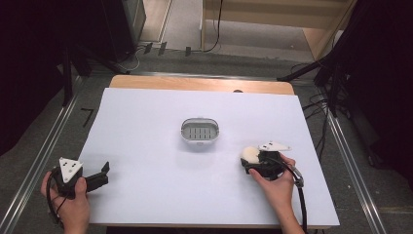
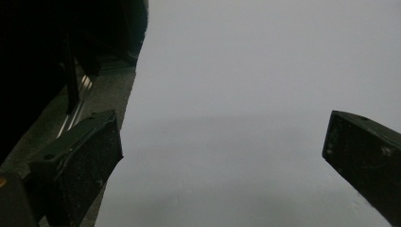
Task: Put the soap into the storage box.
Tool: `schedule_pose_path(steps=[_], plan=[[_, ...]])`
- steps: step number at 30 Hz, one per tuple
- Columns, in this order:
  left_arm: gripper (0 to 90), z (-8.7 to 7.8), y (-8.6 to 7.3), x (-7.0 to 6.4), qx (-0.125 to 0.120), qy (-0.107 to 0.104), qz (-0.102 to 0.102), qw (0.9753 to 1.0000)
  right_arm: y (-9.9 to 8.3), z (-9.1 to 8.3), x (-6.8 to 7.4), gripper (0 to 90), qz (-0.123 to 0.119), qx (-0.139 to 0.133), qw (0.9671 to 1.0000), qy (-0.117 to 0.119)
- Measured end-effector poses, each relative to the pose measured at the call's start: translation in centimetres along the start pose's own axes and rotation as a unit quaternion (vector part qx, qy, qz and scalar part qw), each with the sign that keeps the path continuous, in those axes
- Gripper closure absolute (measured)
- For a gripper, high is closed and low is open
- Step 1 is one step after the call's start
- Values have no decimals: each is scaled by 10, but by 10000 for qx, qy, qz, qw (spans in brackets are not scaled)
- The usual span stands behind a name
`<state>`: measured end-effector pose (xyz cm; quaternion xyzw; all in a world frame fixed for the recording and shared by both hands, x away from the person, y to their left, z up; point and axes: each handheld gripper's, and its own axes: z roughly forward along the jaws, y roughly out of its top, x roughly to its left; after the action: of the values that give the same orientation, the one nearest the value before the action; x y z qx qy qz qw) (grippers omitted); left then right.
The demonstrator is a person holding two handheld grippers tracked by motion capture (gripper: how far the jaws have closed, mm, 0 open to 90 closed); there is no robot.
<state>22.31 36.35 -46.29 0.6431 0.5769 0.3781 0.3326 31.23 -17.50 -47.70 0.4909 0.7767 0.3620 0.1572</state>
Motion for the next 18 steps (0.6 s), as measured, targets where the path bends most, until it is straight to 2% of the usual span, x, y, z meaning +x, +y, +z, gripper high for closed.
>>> schedule_pose_path(steps=[9,18], plan=[[0,0,0,0,-2,1,-4,10000,6,-3,4,250,-11,-29,9999,142],[0,0,0,0,1,2,-2,10000,18,-5,11,251,-141,-98,9996,238]])
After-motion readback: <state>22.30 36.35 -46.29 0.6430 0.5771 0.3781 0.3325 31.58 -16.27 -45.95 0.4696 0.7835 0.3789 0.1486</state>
